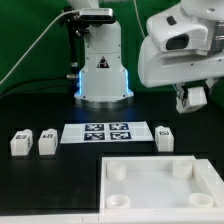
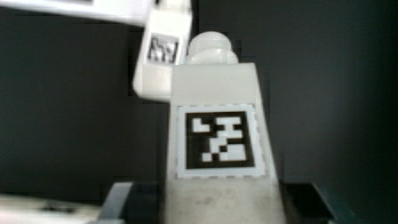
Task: Assemble one leg
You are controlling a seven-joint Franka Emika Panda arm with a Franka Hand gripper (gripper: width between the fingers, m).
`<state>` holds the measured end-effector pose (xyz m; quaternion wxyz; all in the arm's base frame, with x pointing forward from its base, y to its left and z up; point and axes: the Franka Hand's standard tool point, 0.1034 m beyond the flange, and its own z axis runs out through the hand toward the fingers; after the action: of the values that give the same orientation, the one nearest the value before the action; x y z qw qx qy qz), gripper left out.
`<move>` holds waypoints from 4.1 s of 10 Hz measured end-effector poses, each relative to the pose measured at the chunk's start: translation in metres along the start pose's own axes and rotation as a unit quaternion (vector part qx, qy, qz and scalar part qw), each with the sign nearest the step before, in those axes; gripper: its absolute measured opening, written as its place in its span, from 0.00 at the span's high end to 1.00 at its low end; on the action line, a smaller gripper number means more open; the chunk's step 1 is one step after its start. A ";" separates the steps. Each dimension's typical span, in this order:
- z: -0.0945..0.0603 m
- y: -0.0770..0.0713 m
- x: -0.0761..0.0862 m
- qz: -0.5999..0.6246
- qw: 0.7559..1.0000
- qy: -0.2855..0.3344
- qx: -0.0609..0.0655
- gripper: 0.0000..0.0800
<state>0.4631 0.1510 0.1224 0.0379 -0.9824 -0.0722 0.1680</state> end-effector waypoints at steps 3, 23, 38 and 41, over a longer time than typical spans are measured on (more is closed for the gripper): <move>-0.045 0.028 0.024 -0.026 0.991 0.134 -0.008 0.63; -0.050 0.066 0.127 -0.032 0.900 0.433 -0.032 0.63; -0.036 0.058 0.142 -0.036 0.893 0.447 -0.031 0.63; -0.026 0.059 0.140 -0.035 0.897 0.440 -0.031 0.63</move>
Offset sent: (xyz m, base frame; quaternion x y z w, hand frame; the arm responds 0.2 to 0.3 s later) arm 0.1000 -0.0680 0.0820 -0.0109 0.2565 -0.0985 0.9614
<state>0.6106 0.1130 0.0958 0.0415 -0.9536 -0.0874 -0.2852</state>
